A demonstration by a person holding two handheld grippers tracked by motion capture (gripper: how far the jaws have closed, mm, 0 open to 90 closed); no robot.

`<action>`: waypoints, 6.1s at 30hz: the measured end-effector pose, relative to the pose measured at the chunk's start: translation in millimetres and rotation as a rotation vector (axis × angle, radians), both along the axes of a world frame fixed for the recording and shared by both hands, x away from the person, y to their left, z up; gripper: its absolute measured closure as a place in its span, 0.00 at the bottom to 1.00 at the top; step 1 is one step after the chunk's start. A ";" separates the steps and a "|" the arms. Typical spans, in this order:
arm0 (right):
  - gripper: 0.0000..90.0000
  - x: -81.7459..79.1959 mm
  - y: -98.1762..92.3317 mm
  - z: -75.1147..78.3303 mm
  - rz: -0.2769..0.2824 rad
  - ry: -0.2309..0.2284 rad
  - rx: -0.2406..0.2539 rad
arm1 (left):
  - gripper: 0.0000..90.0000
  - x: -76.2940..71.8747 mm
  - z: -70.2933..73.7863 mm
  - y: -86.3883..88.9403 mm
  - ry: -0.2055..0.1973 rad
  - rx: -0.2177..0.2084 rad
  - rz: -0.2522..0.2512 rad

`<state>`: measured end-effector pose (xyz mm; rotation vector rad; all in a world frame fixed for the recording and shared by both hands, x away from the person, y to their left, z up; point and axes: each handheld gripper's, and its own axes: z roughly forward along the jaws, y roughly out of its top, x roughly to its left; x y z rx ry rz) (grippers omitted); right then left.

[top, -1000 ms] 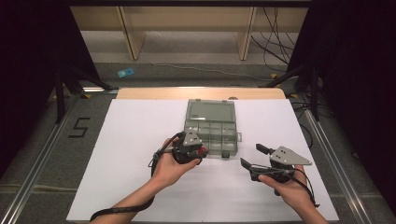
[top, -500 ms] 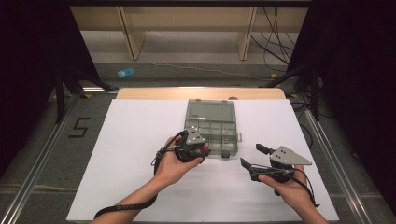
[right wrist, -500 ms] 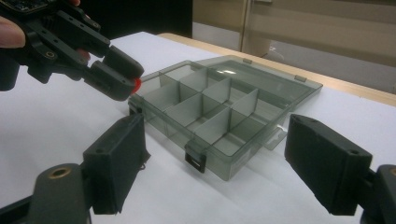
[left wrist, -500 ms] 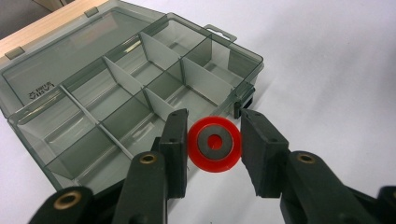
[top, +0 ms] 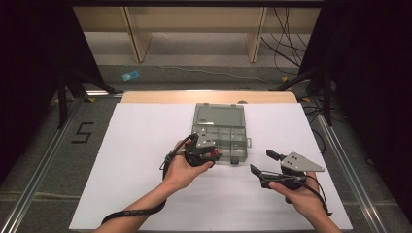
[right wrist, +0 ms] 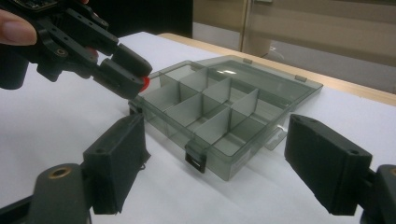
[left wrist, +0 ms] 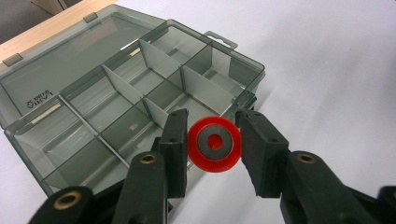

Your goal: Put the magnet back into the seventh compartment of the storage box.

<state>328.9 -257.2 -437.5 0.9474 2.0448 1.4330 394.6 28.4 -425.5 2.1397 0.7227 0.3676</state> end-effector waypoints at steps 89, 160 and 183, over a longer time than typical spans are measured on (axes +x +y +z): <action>0.24 -0.1 -0.1 -0.5 0.004 -0.004 0.005 | 0.70 26.1 2.4 -29.3 -0.019 -0.005 -0.021; 0.24 -0.4 -1.1 -0.2 0.007 0.004 0.000 | 0.53 41.4 -15.3 -31.9 -0.013 0.018 -0.001; 0.24 0.5 -1.3 -1.6 0.005 0.004 0.005 | 0.08 21.4 4.3 -1.6 -0.073 -0.038 0.053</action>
